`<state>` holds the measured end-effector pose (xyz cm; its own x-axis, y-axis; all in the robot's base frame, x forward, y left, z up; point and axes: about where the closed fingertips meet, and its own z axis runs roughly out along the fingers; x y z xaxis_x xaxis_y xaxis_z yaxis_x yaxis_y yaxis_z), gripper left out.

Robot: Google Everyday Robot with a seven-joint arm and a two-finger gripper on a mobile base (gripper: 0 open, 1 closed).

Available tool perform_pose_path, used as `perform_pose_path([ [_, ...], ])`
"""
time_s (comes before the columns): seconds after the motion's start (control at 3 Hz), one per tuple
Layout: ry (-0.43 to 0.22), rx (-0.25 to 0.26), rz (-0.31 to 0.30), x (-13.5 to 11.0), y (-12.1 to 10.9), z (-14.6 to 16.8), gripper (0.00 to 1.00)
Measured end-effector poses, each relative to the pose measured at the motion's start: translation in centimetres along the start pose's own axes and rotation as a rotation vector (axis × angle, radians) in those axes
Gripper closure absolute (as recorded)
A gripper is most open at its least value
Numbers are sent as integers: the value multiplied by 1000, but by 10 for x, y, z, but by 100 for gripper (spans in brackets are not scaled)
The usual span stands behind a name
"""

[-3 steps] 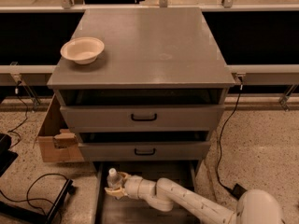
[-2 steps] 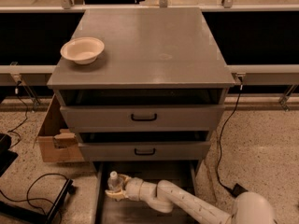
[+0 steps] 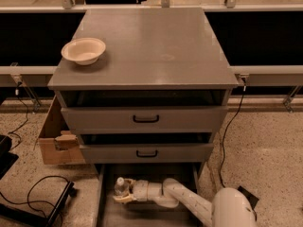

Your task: Place blue plastic bottle into bottom drawer

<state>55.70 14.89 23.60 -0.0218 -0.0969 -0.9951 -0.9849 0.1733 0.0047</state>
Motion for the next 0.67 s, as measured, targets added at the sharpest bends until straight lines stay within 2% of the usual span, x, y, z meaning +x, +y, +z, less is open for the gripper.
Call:
perform_pose_path([
  [0.33, 13, -71, 0, 22, -5, 6, 100],
  [0.67, 4, -115, 18, 39, -3, 17, 100],
])
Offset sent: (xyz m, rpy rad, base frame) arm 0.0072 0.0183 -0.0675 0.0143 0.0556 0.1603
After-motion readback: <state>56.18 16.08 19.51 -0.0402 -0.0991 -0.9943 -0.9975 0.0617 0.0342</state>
